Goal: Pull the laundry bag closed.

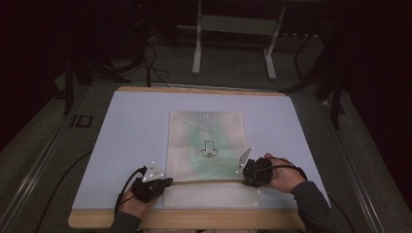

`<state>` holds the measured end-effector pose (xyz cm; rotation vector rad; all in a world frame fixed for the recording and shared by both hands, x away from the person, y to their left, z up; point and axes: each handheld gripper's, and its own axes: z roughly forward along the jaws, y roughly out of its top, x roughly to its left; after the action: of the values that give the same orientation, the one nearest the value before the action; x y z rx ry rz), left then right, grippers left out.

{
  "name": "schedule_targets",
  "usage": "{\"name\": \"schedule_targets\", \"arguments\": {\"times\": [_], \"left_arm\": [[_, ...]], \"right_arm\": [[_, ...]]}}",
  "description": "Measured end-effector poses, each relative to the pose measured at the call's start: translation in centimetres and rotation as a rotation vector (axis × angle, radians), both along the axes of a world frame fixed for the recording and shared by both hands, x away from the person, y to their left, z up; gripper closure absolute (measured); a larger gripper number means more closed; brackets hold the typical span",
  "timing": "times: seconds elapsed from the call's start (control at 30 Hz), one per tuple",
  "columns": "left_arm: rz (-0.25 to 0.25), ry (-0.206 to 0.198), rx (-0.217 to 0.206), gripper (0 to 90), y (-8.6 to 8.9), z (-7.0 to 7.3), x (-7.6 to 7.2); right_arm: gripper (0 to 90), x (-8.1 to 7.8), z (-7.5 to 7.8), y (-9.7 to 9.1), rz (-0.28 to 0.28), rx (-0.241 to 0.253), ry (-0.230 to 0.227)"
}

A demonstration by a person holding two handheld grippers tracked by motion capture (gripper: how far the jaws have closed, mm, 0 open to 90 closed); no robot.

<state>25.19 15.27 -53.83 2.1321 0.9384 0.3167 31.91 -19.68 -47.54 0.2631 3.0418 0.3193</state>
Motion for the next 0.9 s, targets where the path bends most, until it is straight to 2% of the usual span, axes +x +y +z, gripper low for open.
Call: {"name": "schedule_targets", "arguments": {"times": [0.13,0.37,0.47,0.6,0.73,0.9], "left_arm": [[-0.001,0.0,-0.001,89.5,0.0,0.0,0.0],[0.001,0.0,0.002,89.5,0.0,0.0,0.0],[0.001,0.001,0.002,89.4,0.0,0.0,0.0],[-0.001,0.0,0.0,89.4,0.0,0.0,0.0],[0.001,0.001,-0.004,89.3,0.0,0.0,0.0],[0.003,0.002,-0.006,89.3,0.0,0.0,0.0]], "right_arm": [[82.2,0.1,-0.1,-0.8,-0.02,-0.012,-0.002],[82.2,0.1,-0.2,-2.4,-0.056,-0.002,0.007],[82.2,0.1,-0.2,-2.6,-0.058,0.014,0.009],[82.0,0.1,-0.4,-2.4,-0.057,0.001,0.007],[75.6,0.2,-0.5,-2.2,-0.063,-0.017,0.012],[68.9,0.2,-0.4,-2.4,-0.068,0.022,0.022]]}}
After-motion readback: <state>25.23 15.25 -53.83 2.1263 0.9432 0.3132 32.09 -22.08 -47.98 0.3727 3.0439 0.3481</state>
